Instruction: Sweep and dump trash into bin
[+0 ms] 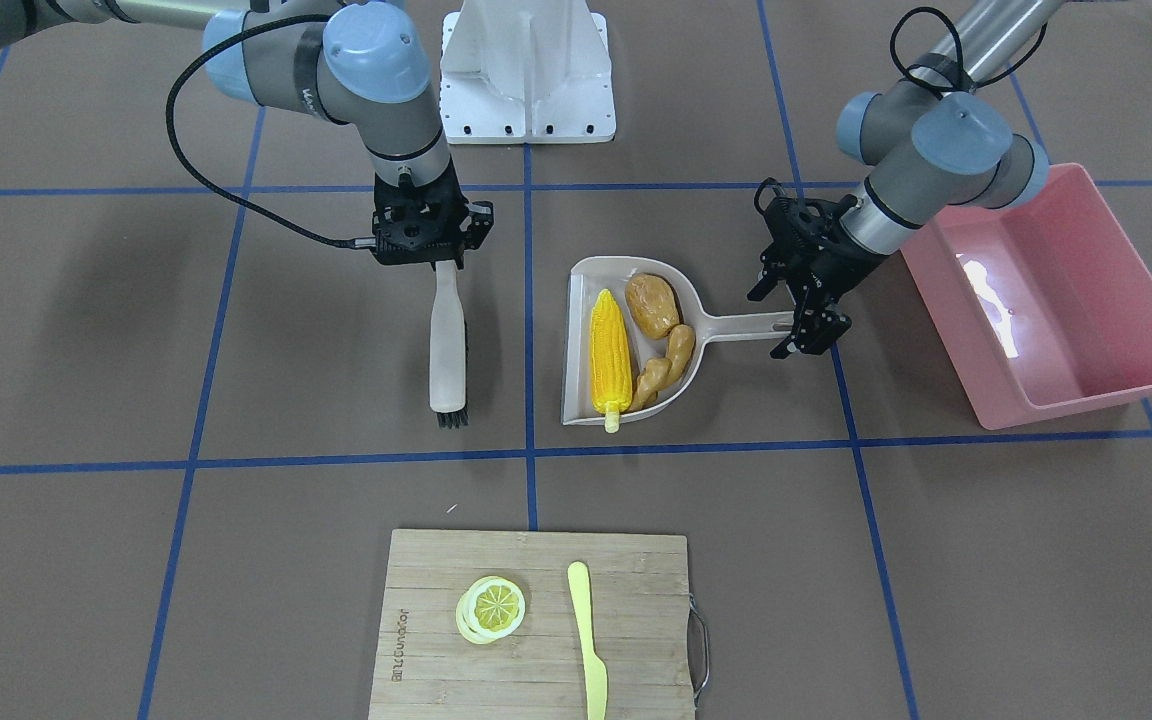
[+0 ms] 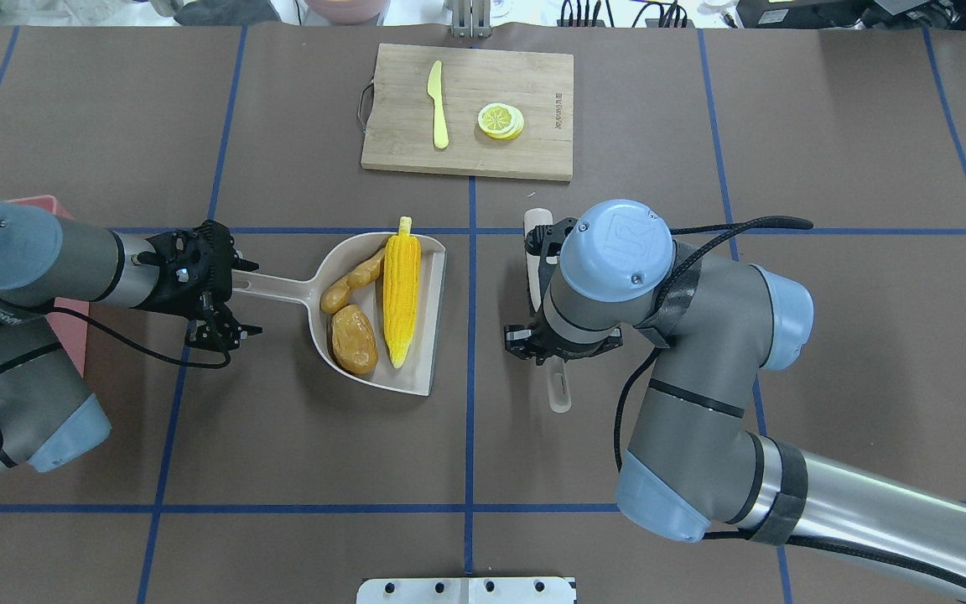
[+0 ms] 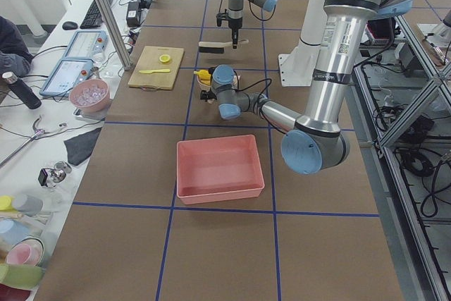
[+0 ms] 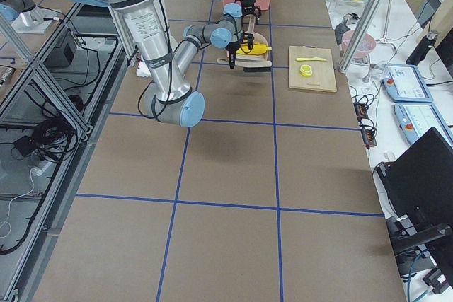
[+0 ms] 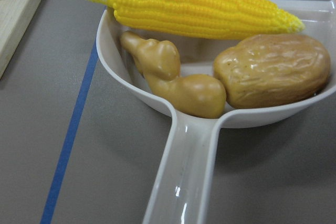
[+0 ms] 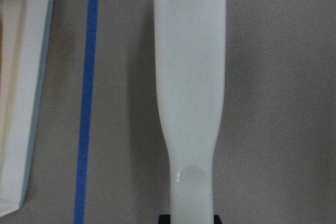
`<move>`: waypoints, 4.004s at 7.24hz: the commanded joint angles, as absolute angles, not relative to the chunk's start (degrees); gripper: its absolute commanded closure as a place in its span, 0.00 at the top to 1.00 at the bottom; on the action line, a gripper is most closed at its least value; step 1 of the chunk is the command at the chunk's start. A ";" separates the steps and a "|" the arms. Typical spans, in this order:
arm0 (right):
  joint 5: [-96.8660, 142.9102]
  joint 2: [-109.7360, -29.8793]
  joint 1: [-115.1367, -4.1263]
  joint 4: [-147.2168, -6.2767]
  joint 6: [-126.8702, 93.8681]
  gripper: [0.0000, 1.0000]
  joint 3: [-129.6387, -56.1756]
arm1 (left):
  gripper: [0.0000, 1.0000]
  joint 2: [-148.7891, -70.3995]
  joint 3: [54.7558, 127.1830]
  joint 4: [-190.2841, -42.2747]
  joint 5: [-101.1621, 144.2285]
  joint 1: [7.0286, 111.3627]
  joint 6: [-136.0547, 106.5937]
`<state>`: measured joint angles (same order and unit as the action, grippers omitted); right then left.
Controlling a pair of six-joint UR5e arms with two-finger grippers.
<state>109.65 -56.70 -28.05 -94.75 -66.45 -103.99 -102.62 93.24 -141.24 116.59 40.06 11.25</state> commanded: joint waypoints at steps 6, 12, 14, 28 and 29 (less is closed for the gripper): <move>110.74 -62.92 -31.46 -111.96 -55.11 0.00 -115.39 | 0.12 -102.66 93.87 -140.80 119.09 40.25 10.90; 110.40 -71.18 -33.75 -124.52 -48.78 0.00 -125.40 | 0.00 -98.55 100.86 -141.42 120.33 41.04 11.07; 109.95 -73.03 -33.66 -125.59 -48.69 0.00 -126.47 | 0.00 -93.45 106.76 -142.46 120.06 41.92 10.81; 114.34 -122.07 -41.74 -53.36 -46.92 0.00 -115.89 | 0.00 -44.84 109.42 -159.98 137.02 83.04 9.22; 115.91 -122.17 -41.66 -51.78 -49.54 0.00 -115.58 | 0.00 -44.48 110.82 -154.74 137.02 85.49 11.40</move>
